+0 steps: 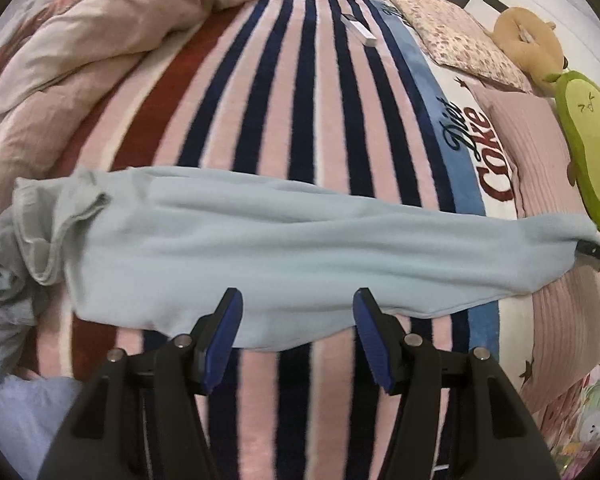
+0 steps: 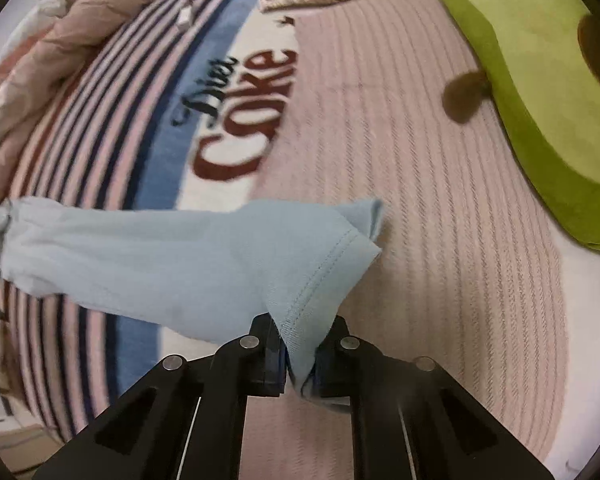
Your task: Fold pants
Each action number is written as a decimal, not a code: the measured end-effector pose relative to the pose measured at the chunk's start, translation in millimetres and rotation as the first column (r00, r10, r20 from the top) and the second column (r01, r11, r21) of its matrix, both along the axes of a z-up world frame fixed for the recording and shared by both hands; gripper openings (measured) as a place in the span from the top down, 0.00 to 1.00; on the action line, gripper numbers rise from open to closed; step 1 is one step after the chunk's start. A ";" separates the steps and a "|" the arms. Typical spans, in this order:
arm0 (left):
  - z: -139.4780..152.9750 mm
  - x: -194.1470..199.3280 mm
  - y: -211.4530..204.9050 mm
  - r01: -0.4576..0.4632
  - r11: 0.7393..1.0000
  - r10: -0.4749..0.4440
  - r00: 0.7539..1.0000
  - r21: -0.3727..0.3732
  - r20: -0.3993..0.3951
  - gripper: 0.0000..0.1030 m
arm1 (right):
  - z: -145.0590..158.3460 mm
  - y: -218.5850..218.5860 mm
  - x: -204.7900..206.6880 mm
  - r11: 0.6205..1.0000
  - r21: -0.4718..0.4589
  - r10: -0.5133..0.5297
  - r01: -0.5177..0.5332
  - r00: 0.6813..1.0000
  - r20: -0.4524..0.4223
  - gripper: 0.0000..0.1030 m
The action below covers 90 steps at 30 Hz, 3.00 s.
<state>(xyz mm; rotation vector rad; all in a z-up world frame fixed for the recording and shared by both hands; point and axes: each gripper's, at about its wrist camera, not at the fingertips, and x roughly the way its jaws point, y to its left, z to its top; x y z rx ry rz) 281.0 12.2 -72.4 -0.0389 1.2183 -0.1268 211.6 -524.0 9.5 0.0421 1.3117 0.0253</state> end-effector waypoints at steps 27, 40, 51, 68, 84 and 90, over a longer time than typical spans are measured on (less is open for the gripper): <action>21.2 -9.0 126.5 -0.004 0.992 0.000 1.000 -0.126 -0.027 0.48 | -83.9 321.4 22.5 0.935 0.315 0.176 -0.166 0.984 -0.004 0.97; 24.5 16.3 78.5 0.087 0.985 -0.089 0.996 -0.150 -0.008 0.40 | -52.1 258.3 9.6 0.894 0.411 0.191 -0.179 0.982 0.011 0.43; -15.8 36.0 -19.7 0.234 0.956 -0.240 0.971 -0.176 -0.012 0.36 | -69.6 165.2 28.2 0.991 -0.117 0.077 -0.067 0.993 0.086 0.43; -74.2 45.6 -32.5 0.050 0.996 -0.050 0.999 -0.074 0.006 0.86 | -100.6 118.2 23.9 0.951 -0.307 0.072 -0.027 0.988 0.137 0.96; -43.5 58.0 29.4 0.051 0.994 -0.053 0.998 -0.092 -0.022 0.55 | 0.0 206.1 21.1 0.972 0.170 0.115 -0.165 0.955 0.272 0.99; -64.5 37.9 20.7 0.059 0.973 -0.079 0.993 -0.221 -0.082 0.48 | -36.4 280.0 8.4 0.908 0.203 0.309 -0.368 0.912 0.269 0.98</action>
